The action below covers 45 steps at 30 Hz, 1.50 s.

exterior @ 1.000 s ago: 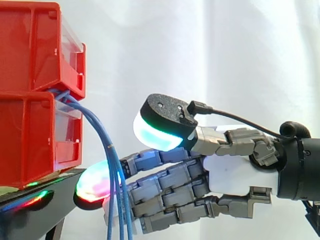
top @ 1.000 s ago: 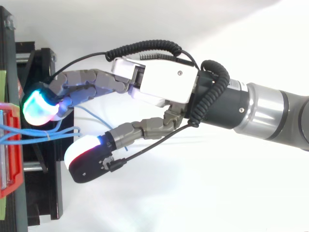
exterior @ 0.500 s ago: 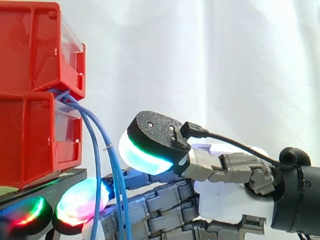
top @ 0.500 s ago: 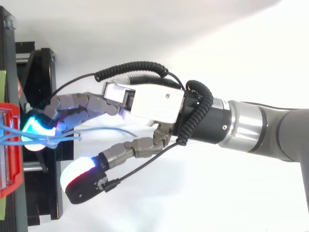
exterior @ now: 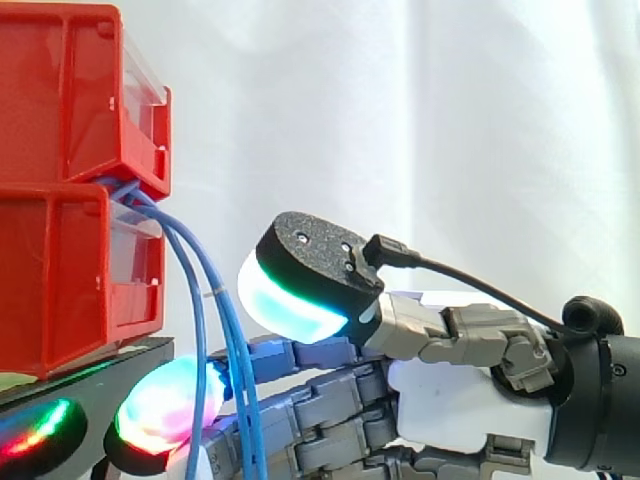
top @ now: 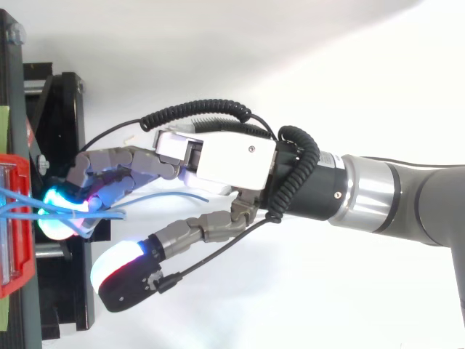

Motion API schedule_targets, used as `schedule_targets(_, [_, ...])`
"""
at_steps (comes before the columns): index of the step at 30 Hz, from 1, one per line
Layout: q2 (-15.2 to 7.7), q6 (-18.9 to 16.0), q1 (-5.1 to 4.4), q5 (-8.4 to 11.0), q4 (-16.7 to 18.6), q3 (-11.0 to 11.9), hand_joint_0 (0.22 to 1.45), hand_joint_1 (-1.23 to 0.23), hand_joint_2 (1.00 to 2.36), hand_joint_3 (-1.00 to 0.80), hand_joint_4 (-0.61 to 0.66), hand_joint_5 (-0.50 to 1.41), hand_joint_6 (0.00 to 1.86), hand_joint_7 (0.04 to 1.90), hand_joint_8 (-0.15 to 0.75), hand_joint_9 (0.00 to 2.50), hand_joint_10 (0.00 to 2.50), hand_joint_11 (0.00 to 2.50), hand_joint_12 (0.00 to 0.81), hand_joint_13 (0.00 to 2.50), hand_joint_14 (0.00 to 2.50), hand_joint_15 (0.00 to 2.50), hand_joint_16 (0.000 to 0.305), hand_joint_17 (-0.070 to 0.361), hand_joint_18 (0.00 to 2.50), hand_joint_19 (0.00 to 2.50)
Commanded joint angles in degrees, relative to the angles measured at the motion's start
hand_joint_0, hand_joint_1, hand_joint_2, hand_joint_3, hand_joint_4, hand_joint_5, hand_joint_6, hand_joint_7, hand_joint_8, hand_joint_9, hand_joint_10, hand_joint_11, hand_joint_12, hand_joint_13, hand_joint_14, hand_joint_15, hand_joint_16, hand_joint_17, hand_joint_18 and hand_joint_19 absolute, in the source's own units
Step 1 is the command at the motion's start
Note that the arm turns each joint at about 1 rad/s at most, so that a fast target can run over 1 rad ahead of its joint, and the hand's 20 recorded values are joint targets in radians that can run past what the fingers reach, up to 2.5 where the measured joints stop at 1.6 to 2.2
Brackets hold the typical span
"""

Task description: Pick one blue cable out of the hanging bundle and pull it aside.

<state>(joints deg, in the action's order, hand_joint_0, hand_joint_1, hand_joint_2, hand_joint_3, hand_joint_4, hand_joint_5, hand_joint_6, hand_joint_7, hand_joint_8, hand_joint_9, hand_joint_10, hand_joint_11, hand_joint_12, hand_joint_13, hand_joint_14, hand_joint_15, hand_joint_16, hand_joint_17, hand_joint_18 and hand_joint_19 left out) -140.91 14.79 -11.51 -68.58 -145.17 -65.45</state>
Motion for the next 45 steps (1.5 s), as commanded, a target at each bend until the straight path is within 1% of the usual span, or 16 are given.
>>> schedule_targets(1, [0.02, -1.00, 0.17, -0.42, -0.02, 0.05, 0.54, -0.58, 1.01, -0.42, 0.28, -0.10, 0.50, 1.13, 0.287, 0.68, 0.01, 0.35, 0.313, 0.58, 0.01, 0.34, 0.040, 0.089, 0.39, 0.23])
schedule_targets(6, [0.37, -3.81, 0.61, -2.35, -0.02, 0.05, 0.56, -0.58, 1.01, -0.38, 0.23, -0.08, 0.50, 1.23, 0.284, 0.69, 0.01, 0.37, 0.311, 0.59, 0.01, 0.34, 0.039, 0.088, 0.40, 0.24])
schedule_targets(9, [0.64, -4.78, 0.61, -3.06, -0.38, 0.05, 0.57, -0.59, 1.01, -0.38, 0.22, -0.08, 0.50, 1.26, 0.283, 0.70, 0.01, 0.37, 0.309, 0.59, 0.01, 0.34, 0.039, 0.087, 0.40, 0.24])
schedule_targets(12, [0.64, -5.04, 0.61, -3.32, -0.81, 0.32, 0.57, -0.59, 1.01, -0.38, 0.21, -0.08, 0.50, 1.27, 0.283, 0.70, 0.01, 0.38, 0.310, 0.59, 0.01, 0.34, 0.039, 0.087, 0.40, 0.24])
schedule_targets(16, [0.64, -5.04, 0.61, -3.23, -1.08, 1.11, 0.57, -0.60, 1.01, -0.38, 0.21, -0.08, 0.53, 1.24, 0.283, 0.71, 0.01, 0.38, 0.312, 0.60, 0.01, 0.34, 0.039, 0.087, 0.41, 0.24])
schedule_targets(21, [2.13, -4.78, 0.61, -3.23, -2.66, 1.20, 0.57, -0.61, 1.01, -0.37, 0.20, -0.09, 0.59, 1.16, 0.284, 0.72, 0.01, 0.39, 0.313, 0.61, 0.01, 0.35, 0.039, 0.087, 0.41, 0.24])
schedule_targets(24, [2.92, -4.86, 0.61, -3.32, -4.24, 1.11, 0.57, -0.61, 1.01, -0.37, 0.20, -0.10, 0.65, 1.06, 0.285, 0.72, 0.01, 0.39, 0.311, 0.61, 0.02, 0.35, 0.038, 0.087, 0.41, 0.24])
schedule_targets(26, [3.01, -5.04, 0.61, -3.32, -4.95, 1.20, 0.58, -0.61, 1.01, -0.36, 0.18, -0.11, 0.68, 1.03, 0.282, 0.73, 0.01, 0.40, 0.310, 0.61, 0.01, 0.35, 0.038, 0.086, 0.41, 0.25])
schedule_targets(29, [3.01, -5.13, 0.70, -3.32, -5.03, 1.20, 0.59, -0.61, 1.02, -0.33, 0.18, -0.12, 0.74, 0.93, 0.285, 0.73, 0.01, 0.41, 0.309, 0.62, 0.02, 0.34, 0.038, 0.085, 0.41, 0.24])
schedule_targets(31, [3.01, -5.13, 0.70, -3.32, -5.03, 1.20, 0.59, -0.60, 1.02, -0.32, 0.17, -0.12, 0.76, 0.93, 0.284, 0.73, 0.01, 0.40, 0.310, 0.62, 0.01, 0.35, 0.038, 0.085, 0.41, 0.24])
schedule_targets(32, [3.01, -5.13, 0.70, -3.23, -5.03, 1.20, 0.59, -0.60, 1.02, -0.31, 0.17, -0.13, 0.78, 0.89, 0.285, 0.73, 0.02, 0.41, 0.309, 0.61, 0.02, 0.35, 0.038, 0.086, 0.42, 0.24])
schedule_targets(38, [3.19, -5.13, 0.70, -3.23, -5.12, 1.20, 0.59, -0.60, 1.02, -0.30, 0.17, -0.13, 0.80, 0.88, 0.287, 0.73, 0.02, 0.41, 0.310, 0.62, 0.01, 0.35, 0.038, 0.086, 0.42, 0.25])
schedule_targets(42, [3.27, -5.57, 0.87, -3.23, -5.30, 1.20, 0.59, -0.61, 1.01, -0.32, 0.17, -0.13, 0.81, 0.88, 0.285, 0.73, 0.02, 0.41, 0.312, 0.62, 0.01, 0.35, 0.038, 0.086, 0.42, 0.25])
schedule_targets(43, [3.27, -5.57, 0.96, -3.23, -5.47, 1.20, 0.58, -0.61, 1.01, -0.33, 0.17, -0.13, 0.81, 0.87, 0.286, 0.73, 0.01, 0.41, 0.311, 0.62, 0.02, 0.36, 0.038, 0.086, 0.42, 0.24])
schedule_targets(44, [3.27, -5.83, 1.05, -3.41, -6.79, 1.20, 0.58, -0.61, 1.01, -0.33, 0.18, -0.13, 0.81, 0.87, 0.284, 0.73, 0.01, 0.42, 0.313, 0.62, 0.01, 0.35, 0.038, 0.086, 0.42, 0.25])
schedule_targets(45, [3.27, -5.92, 1.05, -3.49, -7.23, 1.20, 0.58, -0.61, 1.01, -0.34, 0.18, -0.13, 0.82, 0.87, 0.287, 0.74, 0.02, 0.41, 0.314, 0.62, 0.01, 0.35, 0.038, 0.086, 0.42, 0.25])
